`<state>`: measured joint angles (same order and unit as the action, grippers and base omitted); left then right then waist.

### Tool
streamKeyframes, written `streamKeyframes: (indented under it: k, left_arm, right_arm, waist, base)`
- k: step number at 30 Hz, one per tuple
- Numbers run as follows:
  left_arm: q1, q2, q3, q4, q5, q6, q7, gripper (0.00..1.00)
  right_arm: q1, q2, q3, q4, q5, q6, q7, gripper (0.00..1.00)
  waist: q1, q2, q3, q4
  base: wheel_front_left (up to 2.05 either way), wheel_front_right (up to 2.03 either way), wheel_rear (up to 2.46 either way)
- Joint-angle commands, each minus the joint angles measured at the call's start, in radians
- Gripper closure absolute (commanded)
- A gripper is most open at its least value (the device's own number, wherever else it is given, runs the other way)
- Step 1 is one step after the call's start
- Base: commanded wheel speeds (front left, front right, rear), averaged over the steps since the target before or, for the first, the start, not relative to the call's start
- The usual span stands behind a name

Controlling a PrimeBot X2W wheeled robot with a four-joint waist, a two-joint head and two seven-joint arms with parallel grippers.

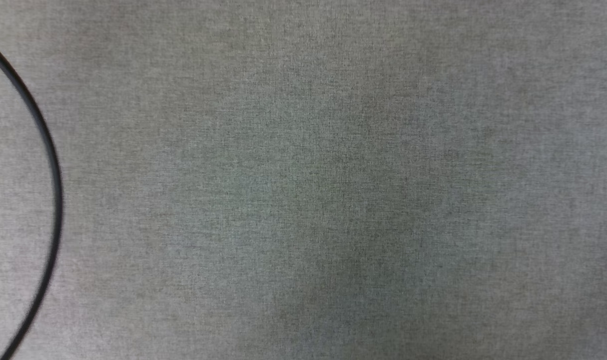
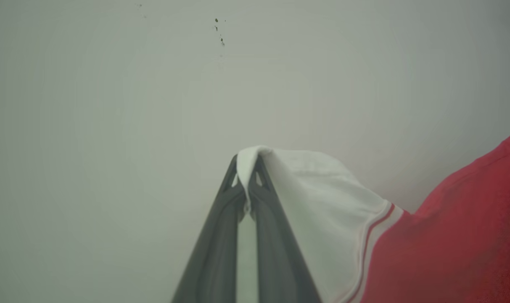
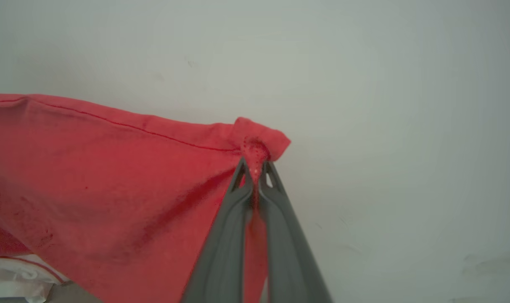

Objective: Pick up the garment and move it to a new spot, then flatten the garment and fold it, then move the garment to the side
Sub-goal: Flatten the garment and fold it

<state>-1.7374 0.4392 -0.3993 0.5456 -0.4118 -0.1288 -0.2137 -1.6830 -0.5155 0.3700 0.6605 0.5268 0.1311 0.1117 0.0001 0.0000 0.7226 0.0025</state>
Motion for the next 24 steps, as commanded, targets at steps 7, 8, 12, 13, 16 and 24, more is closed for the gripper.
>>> streamKeyframes:
  k: [7,8,12,13,16,24]
  left_arm:
    - [0.359,0.053,-0.002,-0.137,-0.066,0.011,-0.033,1.00]
    - [0.405,0.059,-0.005,-0.158,-0.070,0.014,-0.033,1.00]
    - [0.593,0.084,0.005,-0.253,-0.102,0.047,-0.036,1.00]
    - [0.643,0.094,0.009,-0.281,-0.108,0.058,-0.036,1.00]
    - [0.799,0.122,0.031,-0.364,-0.133,0.099,-0.038,1.00]
    - [1.223,0.165,0.041,-0.572,-0.185,0.211,-0.031,1.00]
  right_arm:
    - [0.274,-0.046,0.121,-0.072,0.108,-0.001,-0.051,1.00]
    - [0.310,-0.055,0.136,-0.089,0.118,-0.001,-0.048,1.00]
    - [0.454,-0.100,0.180,-0.157,0.145,-0.001,-0.043,1.00]
    - [0.493,-0.114,0.187,-0.177,0.148,-0.001,-0.037,1.00]
    - [0.602,-0.137,0.196,-0.231,0.160,-0.001,-0.029,1.00]
    - [0.854,-0.150,0.197,-0.316,0.164,-0.001,0.003,1.00]
  waist:
    - [-0.0001,0.0000,-0.059,0.010]
    - [-0.0001,0.0000,-0.069,0.010]
    - [-0.0001,0.0000,-0.116,0.016]
    - [-0.0001,0.0000,-0.129,0.018]
    - [-0.0001,0.0000,-0.175,0.016]
    - [-0.0001,0.0000,-0.297,0.021]
  base:
    - [0.00,0.00,0.00]
    - [0.00,0.00,0.00]
    - [0.00,0.00,0.00]
    - [0.00,0.00,0.00]
    - [0.00,0.00,0.00]
    - [0.00,0.00,0.00]
